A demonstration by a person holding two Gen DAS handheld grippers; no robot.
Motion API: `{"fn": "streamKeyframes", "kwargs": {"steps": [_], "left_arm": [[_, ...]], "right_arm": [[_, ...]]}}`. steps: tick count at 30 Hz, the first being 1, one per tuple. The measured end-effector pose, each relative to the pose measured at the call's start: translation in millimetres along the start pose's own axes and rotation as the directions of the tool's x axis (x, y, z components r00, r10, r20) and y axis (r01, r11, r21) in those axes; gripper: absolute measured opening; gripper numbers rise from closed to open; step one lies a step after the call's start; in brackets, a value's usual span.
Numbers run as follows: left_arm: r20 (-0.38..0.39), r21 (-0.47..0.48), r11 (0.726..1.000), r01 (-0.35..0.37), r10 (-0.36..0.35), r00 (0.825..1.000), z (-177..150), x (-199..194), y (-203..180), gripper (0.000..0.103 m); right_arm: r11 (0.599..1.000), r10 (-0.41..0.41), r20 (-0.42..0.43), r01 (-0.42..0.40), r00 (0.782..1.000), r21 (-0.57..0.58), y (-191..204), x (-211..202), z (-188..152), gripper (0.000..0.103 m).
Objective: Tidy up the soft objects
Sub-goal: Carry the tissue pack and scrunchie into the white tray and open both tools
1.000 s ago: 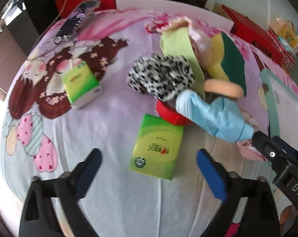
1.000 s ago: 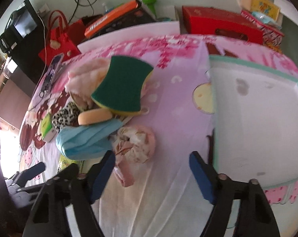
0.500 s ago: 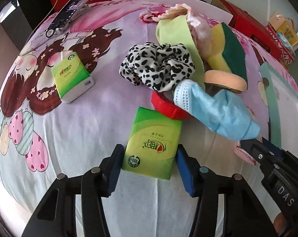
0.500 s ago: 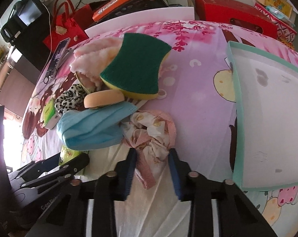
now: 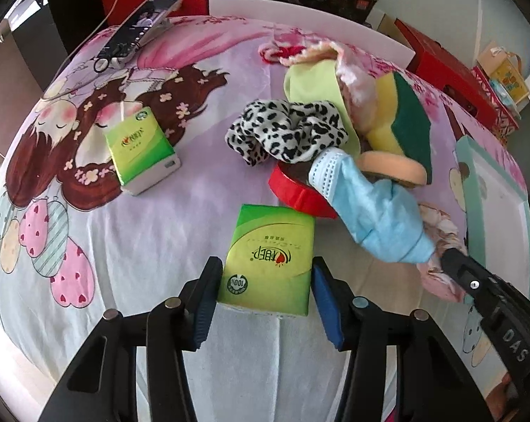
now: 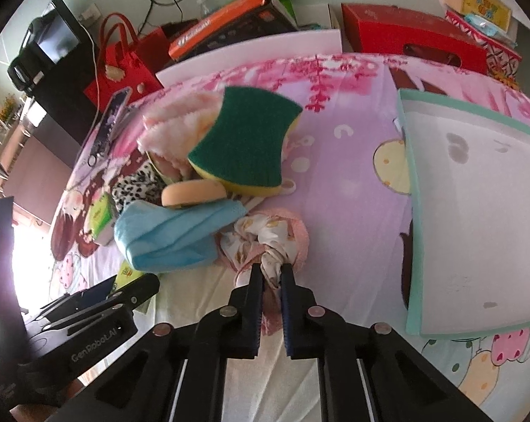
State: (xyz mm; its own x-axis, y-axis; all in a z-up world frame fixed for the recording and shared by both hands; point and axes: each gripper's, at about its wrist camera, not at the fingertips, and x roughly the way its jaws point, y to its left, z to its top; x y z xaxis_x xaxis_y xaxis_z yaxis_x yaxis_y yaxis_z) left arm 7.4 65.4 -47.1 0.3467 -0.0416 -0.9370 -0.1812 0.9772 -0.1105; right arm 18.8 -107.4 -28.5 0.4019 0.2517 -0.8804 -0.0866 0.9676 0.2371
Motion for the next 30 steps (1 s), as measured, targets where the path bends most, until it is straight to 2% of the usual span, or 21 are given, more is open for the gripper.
{"fn": "streamKeyframes", "kwargs": {"steps": [13,22,30], "left_arm": [[0.023,-0.04,0.999,-0.032,0.033,0.999,1.1,-10.2,16.7,0.052],[0.104,-0.049,0.996,-0.073,0.078,0.992,7.6,-33.1,18.5,0.051],[0.224,-0.048,0.997,-0.06,0.069,0.972,12.3,-70.8,11.4,0.05]], "right_arm": [[0.999,-0.025,0.106,0.021,0.994,0.038,-11.7,-31.9,4.9,0.009],[0.999,-0.021,0.173,0.012,0.985,0.051,-14.6,-49.9,8.2,0.009],[0.997,-0.034,0.231,0.018,0.972,0.072,-20.6,-69.1,10.8,0.009]]}}
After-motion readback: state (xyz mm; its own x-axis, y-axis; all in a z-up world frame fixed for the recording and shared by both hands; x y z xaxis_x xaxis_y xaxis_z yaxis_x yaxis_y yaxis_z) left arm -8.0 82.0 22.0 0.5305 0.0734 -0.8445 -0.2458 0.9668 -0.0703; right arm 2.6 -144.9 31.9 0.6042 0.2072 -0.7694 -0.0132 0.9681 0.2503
